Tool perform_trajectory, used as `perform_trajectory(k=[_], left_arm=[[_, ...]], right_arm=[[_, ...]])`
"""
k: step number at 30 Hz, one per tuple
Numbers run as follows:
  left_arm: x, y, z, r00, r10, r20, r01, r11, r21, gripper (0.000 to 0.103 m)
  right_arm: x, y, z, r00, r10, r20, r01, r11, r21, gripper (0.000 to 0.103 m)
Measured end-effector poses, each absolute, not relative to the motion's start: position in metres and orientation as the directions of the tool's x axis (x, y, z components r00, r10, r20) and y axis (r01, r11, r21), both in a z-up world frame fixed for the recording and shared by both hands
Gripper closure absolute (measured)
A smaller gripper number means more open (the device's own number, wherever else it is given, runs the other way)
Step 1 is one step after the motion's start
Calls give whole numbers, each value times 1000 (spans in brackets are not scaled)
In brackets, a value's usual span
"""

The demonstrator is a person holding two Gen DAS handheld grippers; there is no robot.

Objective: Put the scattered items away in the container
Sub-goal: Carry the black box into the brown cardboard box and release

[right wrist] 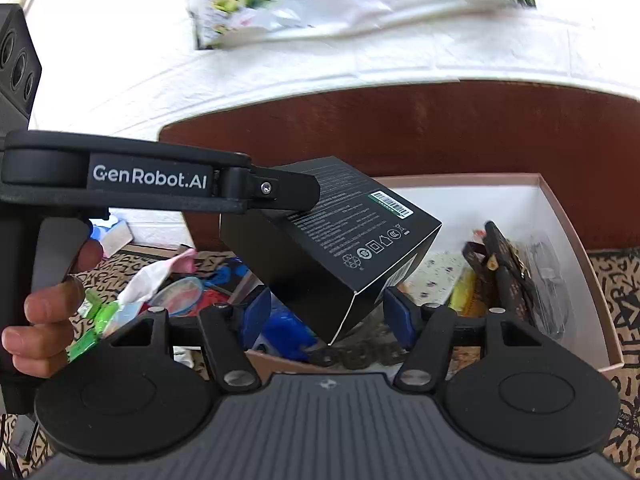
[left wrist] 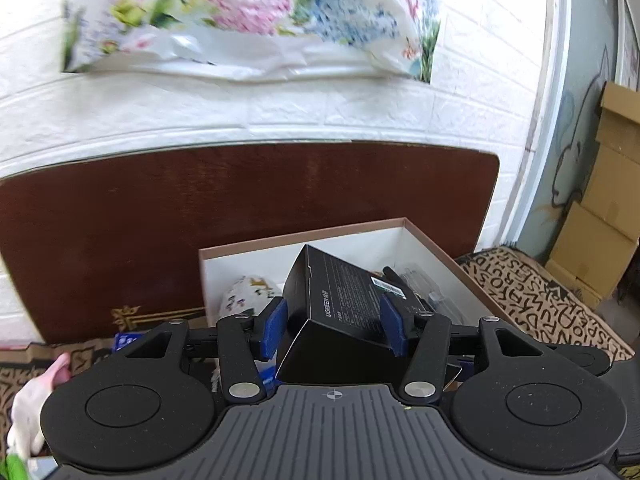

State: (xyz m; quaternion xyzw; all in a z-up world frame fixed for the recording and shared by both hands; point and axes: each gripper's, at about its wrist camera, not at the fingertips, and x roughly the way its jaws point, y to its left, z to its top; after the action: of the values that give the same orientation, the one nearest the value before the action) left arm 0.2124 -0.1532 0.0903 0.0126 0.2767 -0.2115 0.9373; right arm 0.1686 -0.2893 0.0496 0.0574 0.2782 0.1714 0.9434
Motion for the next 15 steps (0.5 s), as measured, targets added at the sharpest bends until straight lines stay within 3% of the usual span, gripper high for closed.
perform_trajectory(k=[15], left_arm=[[307, -176, 62, 722, -409, -558, 396, 906, -151, 47]], right_arm=[[259, -307, 33, 723, 293, -626, -241, 956, 168, 35]])
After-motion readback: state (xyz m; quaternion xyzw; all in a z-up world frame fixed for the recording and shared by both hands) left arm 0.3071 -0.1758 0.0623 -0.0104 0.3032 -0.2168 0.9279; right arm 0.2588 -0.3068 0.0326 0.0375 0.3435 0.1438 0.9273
